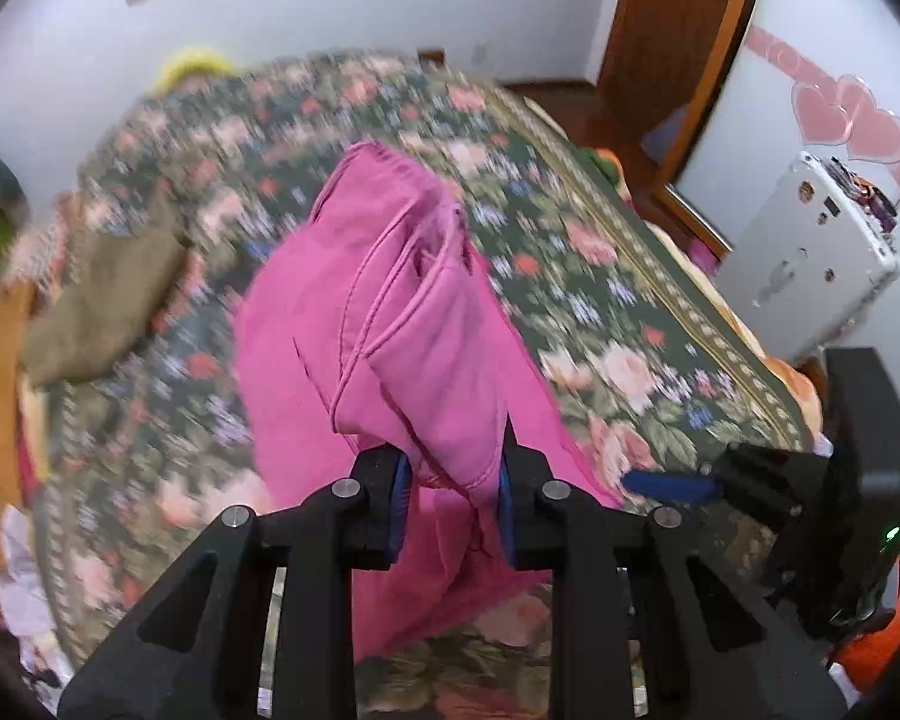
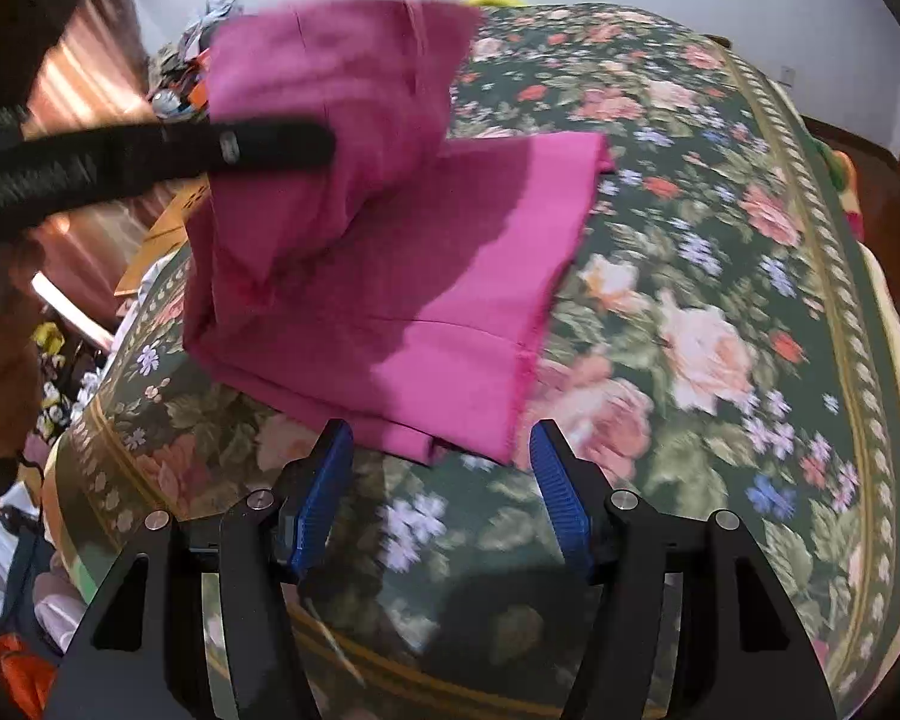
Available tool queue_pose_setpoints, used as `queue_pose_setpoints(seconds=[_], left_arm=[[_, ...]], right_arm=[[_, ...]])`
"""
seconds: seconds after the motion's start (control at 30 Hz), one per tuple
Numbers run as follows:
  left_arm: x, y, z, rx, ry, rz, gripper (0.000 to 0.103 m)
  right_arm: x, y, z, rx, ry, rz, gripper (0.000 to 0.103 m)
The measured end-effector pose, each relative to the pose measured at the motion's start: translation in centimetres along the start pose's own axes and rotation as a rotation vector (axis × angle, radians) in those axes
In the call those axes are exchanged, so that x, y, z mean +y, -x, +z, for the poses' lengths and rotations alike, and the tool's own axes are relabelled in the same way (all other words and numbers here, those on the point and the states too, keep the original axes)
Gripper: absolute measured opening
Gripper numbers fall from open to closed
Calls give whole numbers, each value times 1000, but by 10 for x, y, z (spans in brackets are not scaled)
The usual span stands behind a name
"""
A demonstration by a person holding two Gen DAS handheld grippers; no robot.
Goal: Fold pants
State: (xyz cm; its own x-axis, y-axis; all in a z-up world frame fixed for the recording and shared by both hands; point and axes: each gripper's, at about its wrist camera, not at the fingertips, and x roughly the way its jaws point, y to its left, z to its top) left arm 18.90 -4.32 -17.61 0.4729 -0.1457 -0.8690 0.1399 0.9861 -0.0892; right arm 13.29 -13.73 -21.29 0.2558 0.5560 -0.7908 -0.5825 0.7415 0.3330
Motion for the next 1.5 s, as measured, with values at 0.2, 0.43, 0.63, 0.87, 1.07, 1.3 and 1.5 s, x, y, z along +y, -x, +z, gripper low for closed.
queue_pose_setpoints(seconds=[0.2, 0.43, 0.63, 0.87, 1.07, 1.3, 1.5], left_arm=[[-10, -25, -12, 61, -3, -22, 24], [-1, -34, -13, 133, 92, -70, 63], [2, 4, -10, 64, 44, -61, 72], [37, 7, -17, 30, 76, 63, 78], [39, -27, -54, 114, -10, 171, 79], [55, -15, -57, 95, 21, 137, 80], [73, 0, -33, 25, 14, 207, 80]], right_arm=[[-20, 9, -8, -2, -55, -26, 57], [-25, 14, -12, -2, -74, -30, 57], [-22, 20, -12, -8, -77, -37, 57], [-16, 32, -1, -55, -86, -45, 57], [-2, 31, 26, -99, -78, -29, 57], [9, 4, 40, -101, -61, -48, 57], [-13, -16, 22, -30, -118, -45, 57]])
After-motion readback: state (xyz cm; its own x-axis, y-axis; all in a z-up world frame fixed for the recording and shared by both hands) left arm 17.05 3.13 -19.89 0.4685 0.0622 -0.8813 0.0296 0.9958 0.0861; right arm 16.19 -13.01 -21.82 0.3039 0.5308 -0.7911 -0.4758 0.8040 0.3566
